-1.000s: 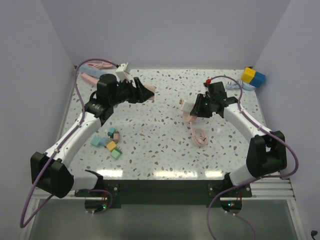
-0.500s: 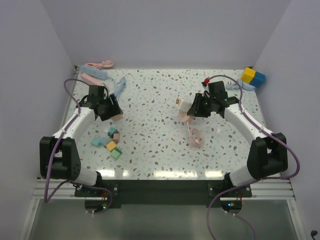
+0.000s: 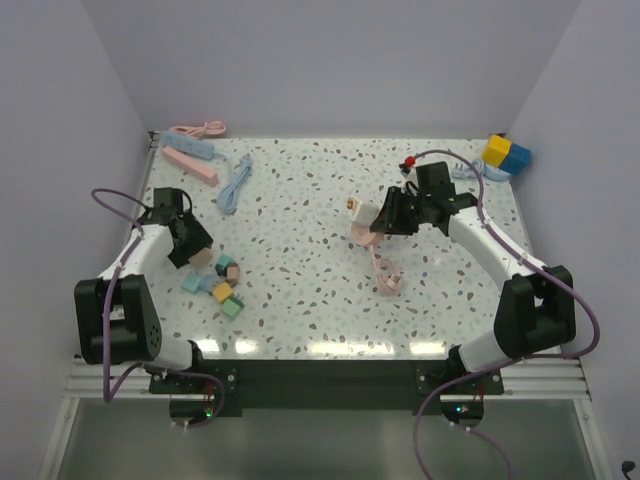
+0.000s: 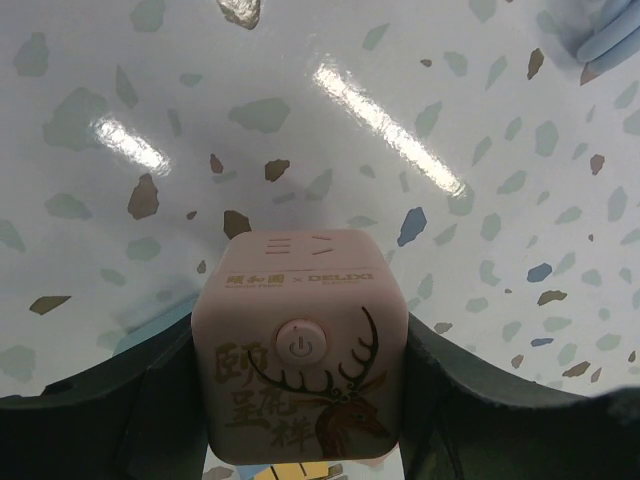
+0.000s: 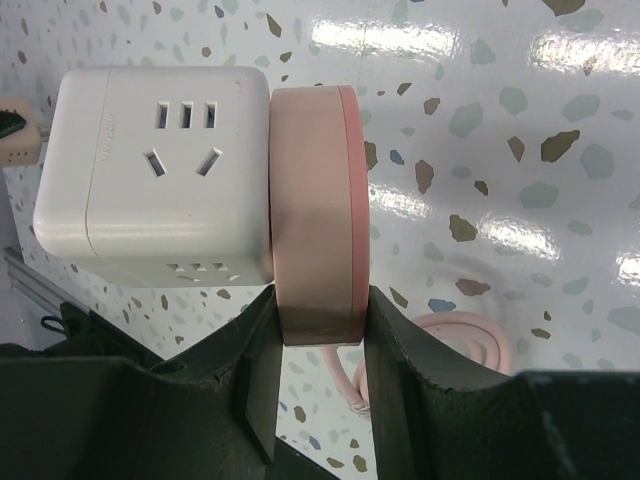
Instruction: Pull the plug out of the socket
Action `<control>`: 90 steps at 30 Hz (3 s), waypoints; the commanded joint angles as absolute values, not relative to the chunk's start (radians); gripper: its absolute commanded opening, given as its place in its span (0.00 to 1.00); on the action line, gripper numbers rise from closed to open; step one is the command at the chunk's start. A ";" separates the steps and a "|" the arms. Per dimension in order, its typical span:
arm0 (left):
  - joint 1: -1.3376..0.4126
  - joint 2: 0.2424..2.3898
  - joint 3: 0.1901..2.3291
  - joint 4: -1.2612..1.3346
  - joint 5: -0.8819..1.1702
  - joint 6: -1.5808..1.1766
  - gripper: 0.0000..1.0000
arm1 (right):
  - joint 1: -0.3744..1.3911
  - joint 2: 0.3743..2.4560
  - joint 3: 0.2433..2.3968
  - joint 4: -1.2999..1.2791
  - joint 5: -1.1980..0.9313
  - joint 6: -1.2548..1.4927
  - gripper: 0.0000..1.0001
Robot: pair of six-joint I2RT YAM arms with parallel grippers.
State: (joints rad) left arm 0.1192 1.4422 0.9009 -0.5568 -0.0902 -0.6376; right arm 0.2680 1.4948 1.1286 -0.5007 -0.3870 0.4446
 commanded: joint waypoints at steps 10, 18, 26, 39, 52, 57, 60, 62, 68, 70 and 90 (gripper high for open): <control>0.121 1.279 0.884 -0.644 -0.046 -0.669 0.92 | 0.293 1.486 1.166 -0.460 -0.469 0.419 0.00; 0.118 1.164 0.903 -0.635 -0.019 -0.657 1.00 | 0.316 1.503 1.189 -0.475 -0.479 0.396 0.00; -0.170 1.262 1.022 -0.401 0.362 -0.560 1.00 | 0.393 1.562 1.235 -0.514 -0.476 0.370 0.00; -0.485 1.459 1.117 -0.177 0.364 -0.437 1.00 | 0.463 1.601 1.261 -0.532 -0.517 0.380 0.00; -0.583 1.589 1.160 -0.123 0.397 -0.396 1.00 | 0.468 1.603 1.258 -0.512 -0.580 0.374 0.00; -0.591 1.611 1.163 -0.107 0.402 -0.396 0.84 | 0.468 1.605 1.259 -0.505 -0.589 0.379 0.00; -0.589 1.612 1.164 -0.106 0.413 -0.394 0.54 | 0.468 1.609 1.258 -0.508 -0.562 0.388 0.00; -0.591 1.606 1.163 -0.107 0.417 -0.394 0.18 | 0.468 1.615 1.253 -0.514 -0.537 0.399 0.00; -0.568 1.563 1.135 -0.100 0.417 -0.429 0.00 | 0.465 1.664 1.282 -0.625 -0.289 0.420 0.00; -0.534 1.528 1.117 -0.086 0.426 -0.462 0.00 | 0.460 1.686 1.302 -0.678 -0.124 0.429 0.00; -0.134 1.354 1.106 -0.480 0.107 -0.546 0.02 | 0.304 1.563 1.267 -0.643 -0.201 0.431 0.00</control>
State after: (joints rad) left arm -0.2409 1.3403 1.1194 -0.2939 0.2817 -0.5167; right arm 0.3050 1.6238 1.2522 -0.6800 -0.1276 0.4408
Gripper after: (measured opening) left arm 0.646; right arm 0.364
